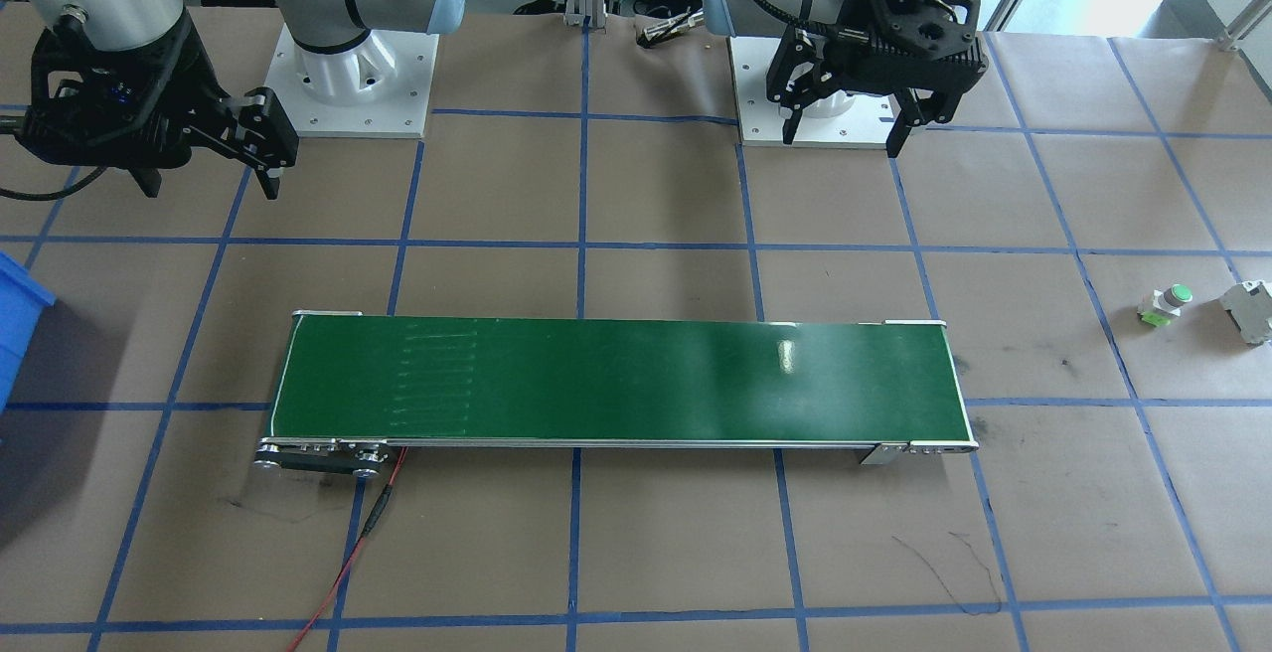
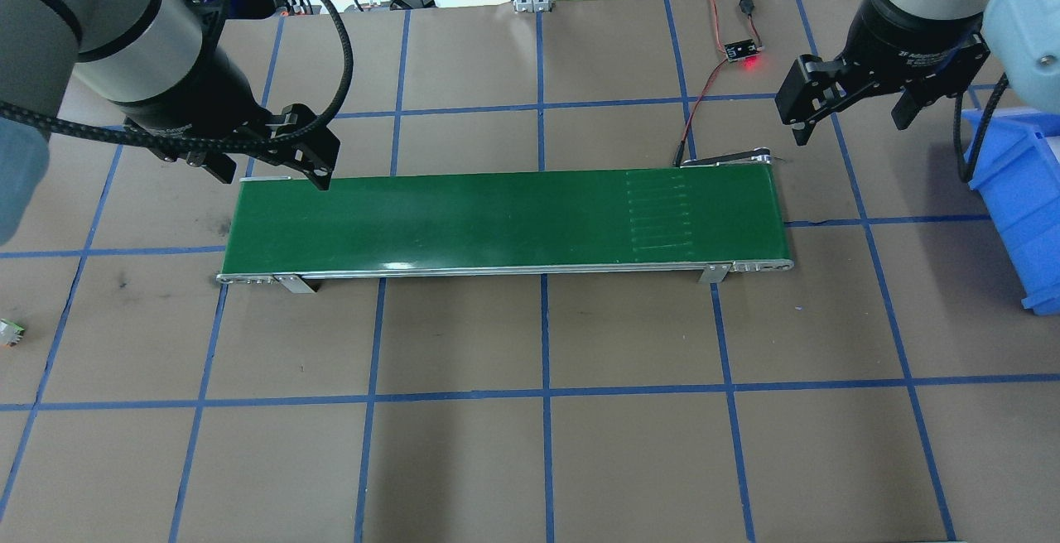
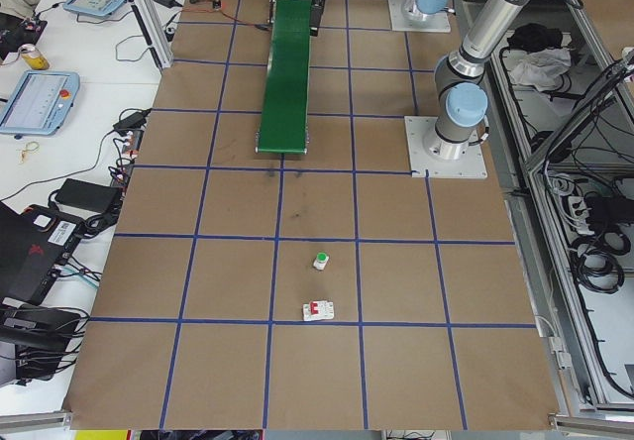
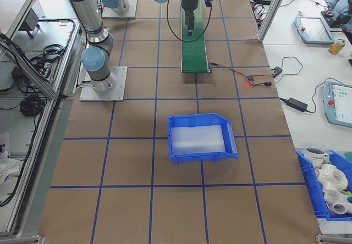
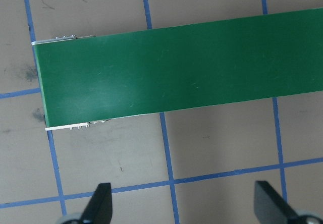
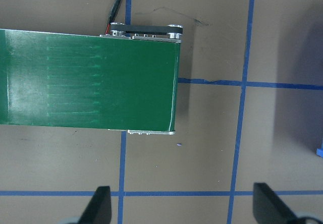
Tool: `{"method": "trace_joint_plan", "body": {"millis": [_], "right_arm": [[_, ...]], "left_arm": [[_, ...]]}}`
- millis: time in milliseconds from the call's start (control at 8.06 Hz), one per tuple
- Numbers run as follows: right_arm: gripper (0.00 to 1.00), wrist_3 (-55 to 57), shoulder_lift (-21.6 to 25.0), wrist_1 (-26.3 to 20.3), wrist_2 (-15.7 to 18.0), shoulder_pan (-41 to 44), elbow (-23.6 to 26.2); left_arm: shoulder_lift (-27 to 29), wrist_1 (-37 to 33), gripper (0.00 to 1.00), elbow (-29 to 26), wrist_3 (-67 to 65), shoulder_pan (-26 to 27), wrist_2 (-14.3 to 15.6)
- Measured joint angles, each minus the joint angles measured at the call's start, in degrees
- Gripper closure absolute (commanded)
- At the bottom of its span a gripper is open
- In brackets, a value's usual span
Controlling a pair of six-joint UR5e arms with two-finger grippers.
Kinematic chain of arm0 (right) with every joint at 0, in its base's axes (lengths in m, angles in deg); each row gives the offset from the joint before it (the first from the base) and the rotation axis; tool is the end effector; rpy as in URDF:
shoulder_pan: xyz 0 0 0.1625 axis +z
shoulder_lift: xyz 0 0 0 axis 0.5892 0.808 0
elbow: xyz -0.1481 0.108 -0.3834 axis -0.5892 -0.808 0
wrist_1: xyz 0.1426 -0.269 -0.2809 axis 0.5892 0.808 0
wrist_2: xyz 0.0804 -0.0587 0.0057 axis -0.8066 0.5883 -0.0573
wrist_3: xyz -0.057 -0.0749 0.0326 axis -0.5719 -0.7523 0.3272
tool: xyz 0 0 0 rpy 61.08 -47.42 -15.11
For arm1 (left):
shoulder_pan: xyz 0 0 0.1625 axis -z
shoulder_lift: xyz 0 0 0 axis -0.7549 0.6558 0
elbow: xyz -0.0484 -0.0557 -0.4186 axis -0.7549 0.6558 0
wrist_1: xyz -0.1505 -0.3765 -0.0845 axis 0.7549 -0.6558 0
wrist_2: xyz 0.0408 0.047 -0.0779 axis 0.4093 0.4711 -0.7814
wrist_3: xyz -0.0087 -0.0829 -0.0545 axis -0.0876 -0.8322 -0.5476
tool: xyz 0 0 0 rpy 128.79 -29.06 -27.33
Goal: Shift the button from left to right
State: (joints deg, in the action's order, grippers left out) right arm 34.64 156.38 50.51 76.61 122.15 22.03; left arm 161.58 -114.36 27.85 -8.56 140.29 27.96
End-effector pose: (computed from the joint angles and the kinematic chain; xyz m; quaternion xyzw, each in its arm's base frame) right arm 0.0900 -0.4876 0.4915 0.0316 -0.9982 0.0086 0.0512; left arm -0.1442 -0.4339 0.5128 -0.0633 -0.9971 0.0423 0.0044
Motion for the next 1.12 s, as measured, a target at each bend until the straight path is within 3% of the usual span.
{"method": "trace_joint_plan", "body": {"millis": [372, 496, 868, 1116], "right_arm": [[0.00, 0.0, 0.0, 0.0, 0.0, 0.0, 0.0], [0.00, 0.0, 0.0, 0.0, 0.0, 0.0, 0.0], [0.00, 0.0, 0.0, 0.0, 0.1, 0.0, 0.0], [0.00, 0.0, 0.0, 0.0, 0.0, 0.0, 0.0]], "left_arm": [[0.3, 0.0, 0.00, 0.9, 2.6, -1.6, 0.0], [0.6, 0.0, 0.00, 1.1, 7.6, -5.7, 0.0], [1.6, 0.1, 0.00, 1.4, 27.3, -27.4, -0.6], [4.2, 0.7, 0.00, 1.8, 41.1, -37.9, -0.4]]}}
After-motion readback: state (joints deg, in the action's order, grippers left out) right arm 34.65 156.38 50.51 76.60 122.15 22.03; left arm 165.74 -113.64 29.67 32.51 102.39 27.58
